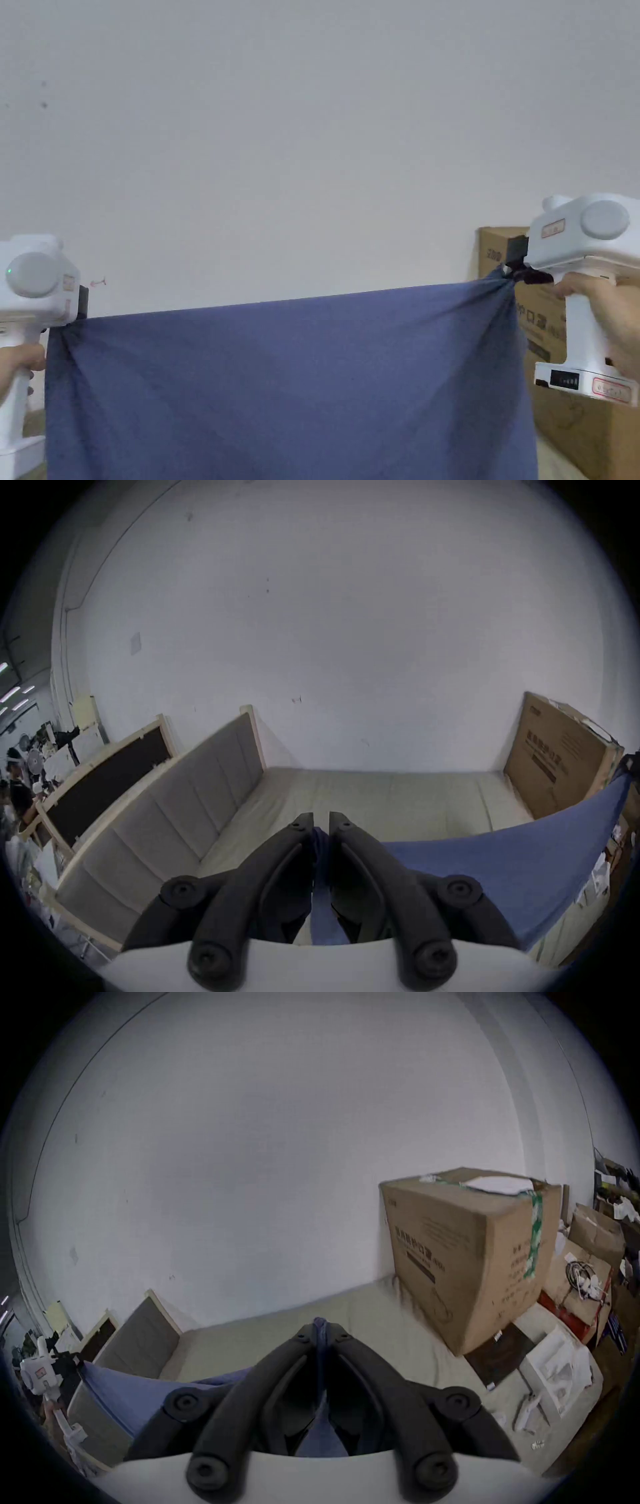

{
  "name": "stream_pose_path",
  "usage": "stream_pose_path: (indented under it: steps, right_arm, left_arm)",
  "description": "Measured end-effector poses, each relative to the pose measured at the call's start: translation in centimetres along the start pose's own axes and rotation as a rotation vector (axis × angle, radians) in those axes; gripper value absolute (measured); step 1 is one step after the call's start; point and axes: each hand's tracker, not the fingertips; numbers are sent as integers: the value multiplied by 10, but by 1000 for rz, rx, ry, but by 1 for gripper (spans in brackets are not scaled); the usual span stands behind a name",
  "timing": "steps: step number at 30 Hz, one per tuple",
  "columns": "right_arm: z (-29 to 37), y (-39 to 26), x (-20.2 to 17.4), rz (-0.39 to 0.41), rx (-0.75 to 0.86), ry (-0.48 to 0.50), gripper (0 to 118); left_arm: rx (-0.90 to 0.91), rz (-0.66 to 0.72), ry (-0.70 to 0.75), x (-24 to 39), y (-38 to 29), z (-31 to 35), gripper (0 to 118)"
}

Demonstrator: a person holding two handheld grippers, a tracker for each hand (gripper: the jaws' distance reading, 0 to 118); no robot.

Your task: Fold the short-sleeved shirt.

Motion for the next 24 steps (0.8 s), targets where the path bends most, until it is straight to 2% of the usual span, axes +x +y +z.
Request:
stream_pose_path:
  steps: [2, 6, 10, 14, 19, 24]
  right_arm:
    - [-9, 25, -11, -7, 37, 3, 3]
    - [-14, 69, -36, 32, 86, 5, 3]
    - [-6, 103, -54, 45, 151, 11, 3]
    - [3, 124, -66, 70, 202, 13, 3]
    - [1, 127, -78, 83, 209, 11, 3]
    - [-40, 79, -64, 67, 85, 15, 3]
  left_arm:
    - [59, 37, 26, 0, 24, -4, 7]
    - [113, -74, 76, 9, 68, -9, 7]
    - [177, 6, 74, 3, 103, -4, 7]
    - [227, -13, 105, 0, 131, -4, 7]
    - [288, -1, 133, 1, 129, -10, 7]
    - [192, -5, 138, 6, 83, -62, 7]
